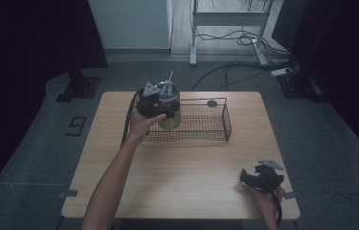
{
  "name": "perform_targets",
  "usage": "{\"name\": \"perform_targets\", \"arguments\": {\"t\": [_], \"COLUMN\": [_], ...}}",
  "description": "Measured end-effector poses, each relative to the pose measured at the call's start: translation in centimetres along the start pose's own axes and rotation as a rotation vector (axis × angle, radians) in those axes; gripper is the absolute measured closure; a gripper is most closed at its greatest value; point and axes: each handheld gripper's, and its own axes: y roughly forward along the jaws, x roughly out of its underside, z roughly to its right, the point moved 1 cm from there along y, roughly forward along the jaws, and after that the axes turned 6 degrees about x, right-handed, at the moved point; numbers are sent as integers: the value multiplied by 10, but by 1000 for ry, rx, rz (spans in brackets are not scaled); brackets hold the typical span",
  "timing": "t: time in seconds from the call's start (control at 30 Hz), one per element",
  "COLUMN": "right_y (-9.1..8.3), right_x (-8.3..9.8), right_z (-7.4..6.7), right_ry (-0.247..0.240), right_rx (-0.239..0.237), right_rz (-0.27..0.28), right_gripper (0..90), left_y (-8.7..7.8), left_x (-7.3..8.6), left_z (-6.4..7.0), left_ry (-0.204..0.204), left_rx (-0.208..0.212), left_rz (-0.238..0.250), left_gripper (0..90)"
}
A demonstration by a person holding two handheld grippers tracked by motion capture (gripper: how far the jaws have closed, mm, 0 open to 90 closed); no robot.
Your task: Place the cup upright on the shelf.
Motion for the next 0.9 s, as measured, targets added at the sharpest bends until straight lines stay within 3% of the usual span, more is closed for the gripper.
{"name": "perform_targets", "arguments": {"t": [0.6,0.9], "right_y": [0,0], "right_x": [0,0], "right_z": [0,0], "right_ry": [1,2], "right_rx": [2,4], "right_rz": [-1,-2], "right_gripper": [0,0], "left_y": [18,30], "left_x": [11,23], "left_z": [-12,-22], "left_ry": [-12,-54], "left_rx": [-46,-63], "left_rz": [-13,-24], "left_gripper": [38,38]}}
